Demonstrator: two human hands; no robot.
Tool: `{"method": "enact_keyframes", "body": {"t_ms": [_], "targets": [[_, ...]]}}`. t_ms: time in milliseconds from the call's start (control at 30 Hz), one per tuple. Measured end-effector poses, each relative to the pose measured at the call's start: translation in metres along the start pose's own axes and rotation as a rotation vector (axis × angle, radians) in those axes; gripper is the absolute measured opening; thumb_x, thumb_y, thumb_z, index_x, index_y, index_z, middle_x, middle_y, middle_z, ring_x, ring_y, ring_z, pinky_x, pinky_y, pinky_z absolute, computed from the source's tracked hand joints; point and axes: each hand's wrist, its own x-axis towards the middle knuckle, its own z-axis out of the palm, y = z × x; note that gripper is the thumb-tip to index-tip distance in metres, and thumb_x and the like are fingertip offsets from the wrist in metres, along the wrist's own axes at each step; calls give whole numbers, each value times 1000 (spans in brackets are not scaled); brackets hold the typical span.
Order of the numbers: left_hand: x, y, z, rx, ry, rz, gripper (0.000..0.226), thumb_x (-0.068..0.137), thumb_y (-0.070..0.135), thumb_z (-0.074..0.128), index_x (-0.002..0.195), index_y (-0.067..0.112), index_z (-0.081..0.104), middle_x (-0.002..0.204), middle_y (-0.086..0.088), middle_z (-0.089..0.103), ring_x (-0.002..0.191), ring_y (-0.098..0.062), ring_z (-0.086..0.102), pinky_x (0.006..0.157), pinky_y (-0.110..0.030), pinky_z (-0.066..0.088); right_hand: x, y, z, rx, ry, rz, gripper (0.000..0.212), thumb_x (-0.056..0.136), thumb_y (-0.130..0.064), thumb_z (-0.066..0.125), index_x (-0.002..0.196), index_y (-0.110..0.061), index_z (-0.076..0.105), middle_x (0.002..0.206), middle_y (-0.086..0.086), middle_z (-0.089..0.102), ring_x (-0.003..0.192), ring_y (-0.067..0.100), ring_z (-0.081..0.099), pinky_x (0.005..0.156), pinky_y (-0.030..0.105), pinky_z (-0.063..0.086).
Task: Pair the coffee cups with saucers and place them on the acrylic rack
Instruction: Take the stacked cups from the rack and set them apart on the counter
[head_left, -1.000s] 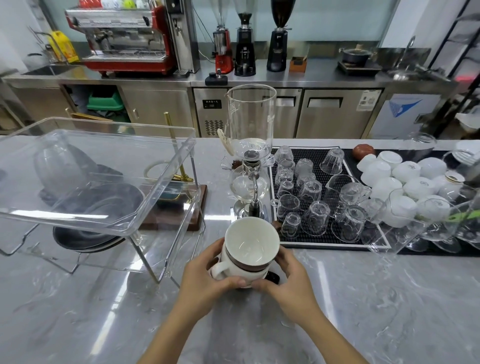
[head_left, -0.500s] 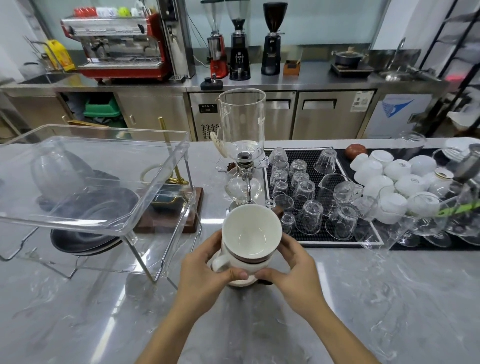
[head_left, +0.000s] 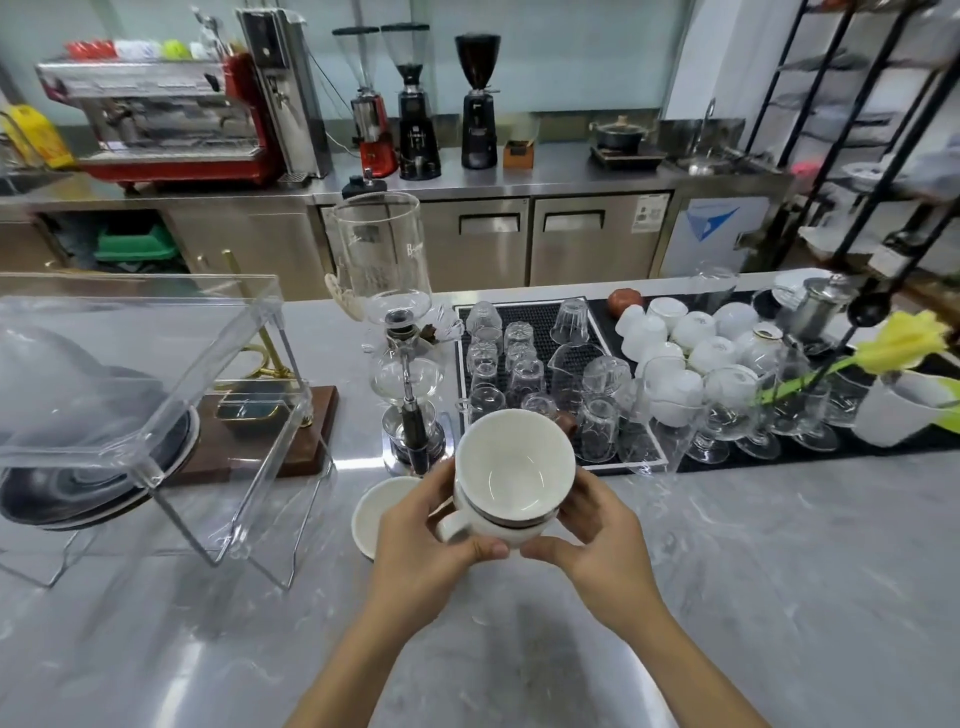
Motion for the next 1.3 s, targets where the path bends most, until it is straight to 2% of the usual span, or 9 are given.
{"method": "enact_keyframes", "body": {"t_ms": [233, 333, 400, 500, 700, 800, 933, 1067, 1300], "targets": [[-4, -10, 39, 3, -1, -40, 91, 45, 13, 89, 112, 67, 58, 115, 23, 72, 115, -4, 65, 94, -32, 54, 1, 19, -37, -18, -15, 9, 86, 53, 22, 84, 126, -17, 58, 122, -4, 70, 116, 5, 65, 91, 15, 52], [-5, -23, 56, 2, -7, -92, 90, 43, 18, 91, 121, 53, 60, 118, 19, 72, 117, -7, 64, 99, -40, 53, 4, 30, -50, -22, -27, 32, 88, 50, 17, 87, 125, -19, 59, 119, -7, 72, 117, 7, 65, 94, 17, 52], [-5, -32, 65, -9, -14, -130, 91, 45, 16, 91, 127, 38, 61, 120, 14, 73, 118, -9, 65, 100, -47, 53, 6, 35, -56, -30, -34, 52, 87, 46, 4, 91, 122, -24, 60, 116, -14, 74, 116, 4, 65, 94, 17, 52], [-3, -41, 75, -3, -12, -170, 90, 46, 13, 90, 128, 33, 61, 119, 12, 73, 116, -10, 66, 97, -50, 55, 11, 42, -61, -36, -50, 76, 86, 47, 0, 93, 121, -27, 60, 117, -18, 72, 116, 2, 64, 95, 17, 51], [5, -53, 87, -31, 29, -226, 88, 42, 9, 86, 116, 50, 63, 117, 15, 74, 113, -8, 67, 93, -34, 55, 30, 56, -66, -67, -75, 100, 83, 51, 13, 90, 118, -28, 60, 115, -16, 73, 115, -1, 64, 89, 12, 50], [8, -59, 88, -17, 36, -240, 88, 42, 10, 86, 118, 45, 62, 116, 16, 74, 112, -7, 68, 90, -31, 54, 36, 59, -64, -58, -88, 102, 84, 52, 9, 91, 121, -26, 59, 117, -14, 71, 113, -2, 64, 86, 11, 51], [9, -65, 88, -9, 41, -242, 88, 41, 14, 87, 122, 37, 61, 116, 13, 73, 112, -10, 67, 90, -29, 54, 38, 63, -62, -73, -96, 129, 83, 46, -11, 93, 120, -31, 60, 117, -22, 71, 113, -2, 65, 90, 15, 52], [8, -65, 87, -5, 41, -238, 90, 43, 8, 86, 126, 30, 60, 116, 15, 73, 111, -6, 67, 85, -16, 51, 41, 68, -60, -111, -106, 132, 83, 49, -4, 95, 117, -35, 59, 119, -27, 68, 115, -5, 63, 95, 14, 51], [6, -56, 89, 9, 37, -220, 86, 51, 8, 87, 124, 41, 55, 116, 26, 69, 109, 5, 63, 85, -9, 48, 45, 72, -58, -147, -133, 104, 84, 54, 4, 92, 119, -36, 58, 119, -29, 66, 116, -6, 61, 90, 10, 49]]}}
